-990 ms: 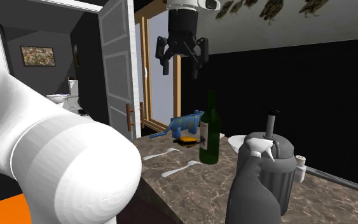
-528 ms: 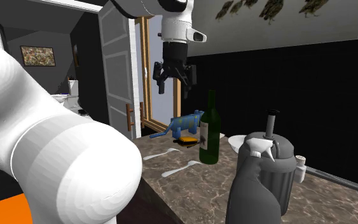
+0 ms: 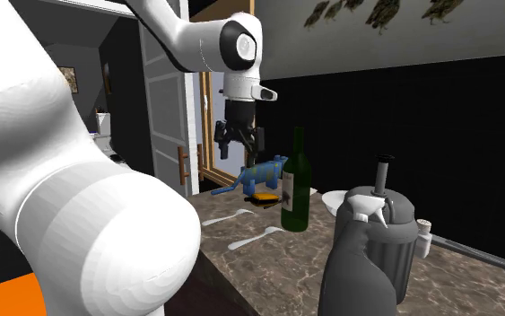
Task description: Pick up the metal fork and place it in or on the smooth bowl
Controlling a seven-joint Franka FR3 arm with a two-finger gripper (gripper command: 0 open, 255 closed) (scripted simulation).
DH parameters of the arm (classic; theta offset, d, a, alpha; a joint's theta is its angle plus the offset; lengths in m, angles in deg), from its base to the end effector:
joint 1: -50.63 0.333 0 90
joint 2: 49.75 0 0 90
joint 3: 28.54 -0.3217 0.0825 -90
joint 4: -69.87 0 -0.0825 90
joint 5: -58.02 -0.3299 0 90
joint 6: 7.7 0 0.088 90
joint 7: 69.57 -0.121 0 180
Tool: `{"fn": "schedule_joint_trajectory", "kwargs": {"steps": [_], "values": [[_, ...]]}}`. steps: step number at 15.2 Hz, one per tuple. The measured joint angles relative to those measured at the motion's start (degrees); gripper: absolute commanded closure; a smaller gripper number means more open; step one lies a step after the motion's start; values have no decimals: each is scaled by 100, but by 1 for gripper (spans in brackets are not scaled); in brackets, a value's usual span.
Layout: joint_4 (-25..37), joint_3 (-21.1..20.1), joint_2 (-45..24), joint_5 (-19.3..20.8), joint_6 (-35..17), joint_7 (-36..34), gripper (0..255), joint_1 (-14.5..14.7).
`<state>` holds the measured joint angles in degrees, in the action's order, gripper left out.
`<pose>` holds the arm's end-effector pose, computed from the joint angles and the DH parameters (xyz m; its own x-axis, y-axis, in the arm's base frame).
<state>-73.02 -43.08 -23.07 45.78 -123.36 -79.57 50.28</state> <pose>0.3359 0.1058 0.4584 0.9983 -0.0473 -0.0339 -0.0497 -0.9961 -0.0728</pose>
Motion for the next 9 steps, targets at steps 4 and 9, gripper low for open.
{"fn": "schedule_joint_trajectory", "kwargs": {"steps": [4,9], "values": [[135,-381,-811,20,-562,-589,0,-1],[463,-748,-2005,297,-1242,-1381,0,-32]]}}
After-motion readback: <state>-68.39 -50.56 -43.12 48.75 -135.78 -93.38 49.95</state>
